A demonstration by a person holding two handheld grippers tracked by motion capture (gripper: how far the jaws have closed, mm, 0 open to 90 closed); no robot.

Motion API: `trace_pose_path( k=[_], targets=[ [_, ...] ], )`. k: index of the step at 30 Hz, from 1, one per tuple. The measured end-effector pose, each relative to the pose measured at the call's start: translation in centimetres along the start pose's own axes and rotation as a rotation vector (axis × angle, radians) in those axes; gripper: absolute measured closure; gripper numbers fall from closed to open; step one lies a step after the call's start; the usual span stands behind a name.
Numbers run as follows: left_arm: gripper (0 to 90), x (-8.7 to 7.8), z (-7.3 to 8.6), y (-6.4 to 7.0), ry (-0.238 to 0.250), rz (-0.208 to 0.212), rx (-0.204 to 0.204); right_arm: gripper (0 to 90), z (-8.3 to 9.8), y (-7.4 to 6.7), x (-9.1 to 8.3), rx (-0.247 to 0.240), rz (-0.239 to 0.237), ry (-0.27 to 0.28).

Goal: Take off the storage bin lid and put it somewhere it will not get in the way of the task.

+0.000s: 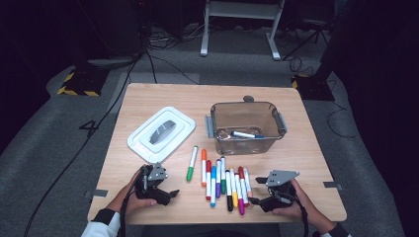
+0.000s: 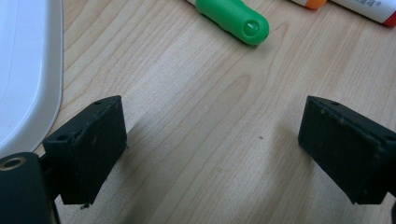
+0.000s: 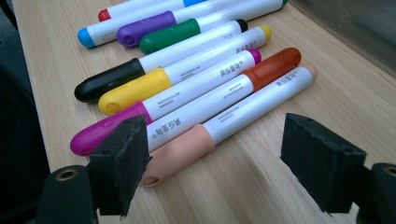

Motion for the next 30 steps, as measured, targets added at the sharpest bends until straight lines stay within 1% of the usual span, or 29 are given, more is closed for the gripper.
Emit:
trace_pose_path(
  k=[6,8,10,12,13,14,15,18,19,21,24,25,26,30],
  targets=[
    [8.3,0.0,0.0,0.0,0.000,0.000,0.000,25.1,0.2,0.0,0.5,0.017,0.007,-0.016],
    [8.3,0.0,0.0,0.0,0.000,0.000,0.000,25.1,0.2,-0.1,0.5,0.010,0.008,-0.019],
    [8.3,0.0,0.0,0.0,0.000,0.000,0.000,26.1,0.3,0.1,0.6,0.002,0.016,-0.022],
    [8.3,0.0,0.0,0.0,-0.001,-0.001,0.000,28.9,0.6,0.6,0.6,0.014,0.026,-0.029],
    [8.2,0.0,0.0,0.0,-0.001,-0.001,0.000,28.9,0.6,0.6,0.6,0.014,0.026,-0.029],
    [8.3,0.0,0.0,0.0,-0.001,-0.001,0.000,33.4,1.0,1.5,0.5,0.030,0.045,-0.037],
    [8.3,0.0,0.0,0.0,-0.001,-0.001,0.000,34.5,1.2,1.9,0.4,0.034,0.050,-0.040],
    [8.2,0.0,0.0,0.0,0.000,0.000,0.000,39.2,2.1,3.4,0.3,0.043,0.087,-0.054],
    [8.3,0.0,0.0,0.0,0.000,-0.001,-0.001,40.3,2.3,3.8,0.2,0.050,0.094,-0.059],
    [8.2,0.0,0.0,0.0,-0.001,-0.001,0.001,45.3,2.8,5.0,-0.2,0.074,0.107,-0.059],
    [8.2,0.0,0.0,0.0,-0.001,-0.001,0.001,49.2,3.3,6.4,-0.6,0.093,0.135,-0.063],
    [8.3,0.0,0.0,0.0,-0.001,-0.001,0.001,49.2,3.3,6.4,-0.6,0.093,0.135,-0.063],
    [8.2,0.0,0.0,0.0,0.000,-0.001,-0.001,53.0,3.6,6.9,-0.9,0.103,0.124,-0.060],
    [8.3,0.0,0.0,0.0,-0.001,-0.001,0.000,59.6,3.7,7.5,-0.9,0.103,0.121,-0.056]
  ],
)
Point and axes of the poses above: each handheld gripper's, and its own axes: x roughly forward along the jaws, z roughly out of its underside, y roughly to its right, the point moved 10 cm from there along x, roughly forward along the jaws, and after that the axes turned 8 degrees about z, right-handed, at the moved point
